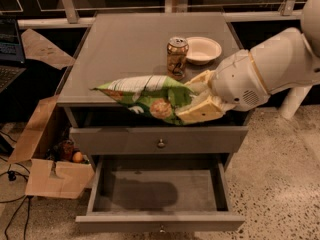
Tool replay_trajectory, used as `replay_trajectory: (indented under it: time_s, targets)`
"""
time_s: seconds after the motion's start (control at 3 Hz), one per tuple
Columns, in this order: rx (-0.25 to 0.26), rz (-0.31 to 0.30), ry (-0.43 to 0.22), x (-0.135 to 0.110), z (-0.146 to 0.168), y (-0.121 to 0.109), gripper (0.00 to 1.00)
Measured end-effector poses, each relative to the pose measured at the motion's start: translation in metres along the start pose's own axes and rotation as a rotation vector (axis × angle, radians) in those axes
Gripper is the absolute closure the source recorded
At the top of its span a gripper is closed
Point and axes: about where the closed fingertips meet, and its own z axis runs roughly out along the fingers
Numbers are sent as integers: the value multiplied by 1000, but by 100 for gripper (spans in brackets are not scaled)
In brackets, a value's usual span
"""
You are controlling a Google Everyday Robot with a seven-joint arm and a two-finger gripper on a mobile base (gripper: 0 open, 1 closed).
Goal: Place green rice chip bag into middle drawer
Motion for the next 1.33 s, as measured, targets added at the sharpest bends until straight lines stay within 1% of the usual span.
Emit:
replay_trajectory:
  time_s: [0.33,0.67,1.0,1.33]
  targets:
    - [-2,8,3,3,4,2,100]
    - [10,15,35,8,14,6,100]
    - [73,61,38,29,25,19,100]
    - [114,158,14,84,48,35,100]
